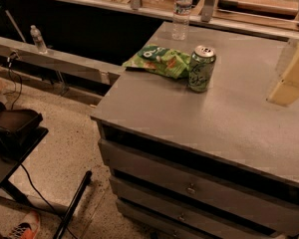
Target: Pick green can
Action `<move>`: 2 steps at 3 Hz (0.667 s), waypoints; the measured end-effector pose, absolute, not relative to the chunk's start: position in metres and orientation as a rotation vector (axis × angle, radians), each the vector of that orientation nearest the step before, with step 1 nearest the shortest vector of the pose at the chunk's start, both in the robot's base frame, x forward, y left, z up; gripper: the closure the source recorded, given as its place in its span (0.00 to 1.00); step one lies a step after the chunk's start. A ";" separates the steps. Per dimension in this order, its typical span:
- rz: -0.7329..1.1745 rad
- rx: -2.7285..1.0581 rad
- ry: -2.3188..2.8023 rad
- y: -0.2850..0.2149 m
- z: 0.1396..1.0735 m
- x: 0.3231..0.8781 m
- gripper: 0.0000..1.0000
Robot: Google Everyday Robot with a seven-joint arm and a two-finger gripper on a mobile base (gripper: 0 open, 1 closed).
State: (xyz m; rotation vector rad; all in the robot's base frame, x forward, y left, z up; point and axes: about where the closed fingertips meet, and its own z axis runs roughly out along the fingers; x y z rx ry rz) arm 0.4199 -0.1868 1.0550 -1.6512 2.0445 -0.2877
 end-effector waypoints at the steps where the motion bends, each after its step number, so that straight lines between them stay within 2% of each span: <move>1: -0.292 -1.649 2.039 -0.185 1.058 0.420 0.00; 2: -0.270 -1.637 2.042 -0.184 1.057 0.453 0.00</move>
Offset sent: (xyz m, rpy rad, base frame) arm 0.1018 -0.0018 -0.0133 0.0550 0.0429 -0.0163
